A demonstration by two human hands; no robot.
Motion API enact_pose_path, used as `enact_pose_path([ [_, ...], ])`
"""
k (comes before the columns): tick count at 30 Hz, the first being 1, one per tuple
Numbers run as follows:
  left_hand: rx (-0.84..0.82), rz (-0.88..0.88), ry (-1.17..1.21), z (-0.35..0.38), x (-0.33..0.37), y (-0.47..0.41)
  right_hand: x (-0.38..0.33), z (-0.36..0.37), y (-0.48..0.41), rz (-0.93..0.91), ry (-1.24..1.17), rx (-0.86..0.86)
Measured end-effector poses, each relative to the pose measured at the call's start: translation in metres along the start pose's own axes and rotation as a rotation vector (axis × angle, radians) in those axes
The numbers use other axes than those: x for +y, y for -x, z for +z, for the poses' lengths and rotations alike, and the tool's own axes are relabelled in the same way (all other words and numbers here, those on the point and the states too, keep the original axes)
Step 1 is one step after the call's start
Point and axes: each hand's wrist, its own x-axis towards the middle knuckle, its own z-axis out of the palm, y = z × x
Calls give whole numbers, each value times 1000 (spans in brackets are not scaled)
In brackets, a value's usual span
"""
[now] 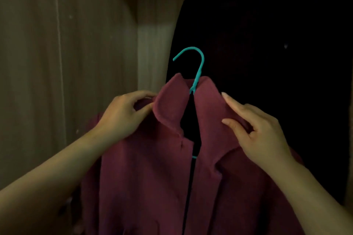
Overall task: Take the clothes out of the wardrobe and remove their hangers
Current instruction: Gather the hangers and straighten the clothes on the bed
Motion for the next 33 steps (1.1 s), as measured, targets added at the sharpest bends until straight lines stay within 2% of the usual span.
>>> enact_pose_path([
  [4,91,97,7,-2,-20,-96,39,12,-89,-67,20,34],
  [9,172,135,68,14,-68,-190,70,46,-181,-22,-12,57],
  [17,270,203,203,38,-169,-337,97,92,-316,-27,382,250],
  [22,383,288,481,16,-172,-419,93,105,-400,7,617,290],
  [27,353,356,606,4,-145,-482,88,111,-476,112,753,340],
  [29,319,405,572,5,-139,-499,91,113,-501,119,798,370],
  [33,271,454,324,19,-142,-523,101,117,-540,128,831,405],
])
